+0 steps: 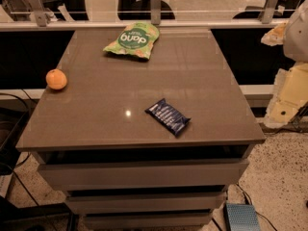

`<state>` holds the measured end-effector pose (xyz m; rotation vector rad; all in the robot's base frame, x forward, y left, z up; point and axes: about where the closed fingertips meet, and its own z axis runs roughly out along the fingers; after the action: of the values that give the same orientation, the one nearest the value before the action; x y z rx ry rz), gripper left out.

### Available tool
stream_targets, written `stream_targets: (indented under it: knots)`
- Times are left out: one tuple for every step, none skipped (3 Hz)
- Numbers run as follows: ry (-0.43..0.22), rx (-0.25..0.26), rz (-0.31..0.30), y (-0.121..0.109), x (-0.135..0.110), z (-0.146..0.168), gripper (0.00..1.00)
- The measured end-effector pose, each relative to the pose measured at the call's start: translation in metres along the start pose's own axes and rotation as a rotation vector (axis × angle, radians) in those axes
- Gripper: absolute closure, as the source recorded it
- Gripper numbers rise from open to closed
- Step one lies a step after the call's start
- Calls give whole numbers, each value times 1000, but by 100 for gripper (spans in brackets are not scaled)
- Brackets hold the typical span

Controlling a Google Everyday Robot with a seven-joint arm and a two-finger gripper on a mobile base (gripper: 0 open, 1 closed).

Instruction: Move rxbar blueberry near green rice chip bag

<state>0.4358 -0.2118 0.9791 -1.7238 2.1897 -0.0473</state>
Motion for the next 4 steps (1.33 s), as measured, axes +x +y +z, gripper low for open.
stream_targets:
  knots:
    - [0,0,0,0,0,0,0]
    - [-48,-19,3,-1,-10,22,0]
    - [-139,-63,-14,2,-38,65,0]
    - [-214,-96,-20,2,-66,112,0]
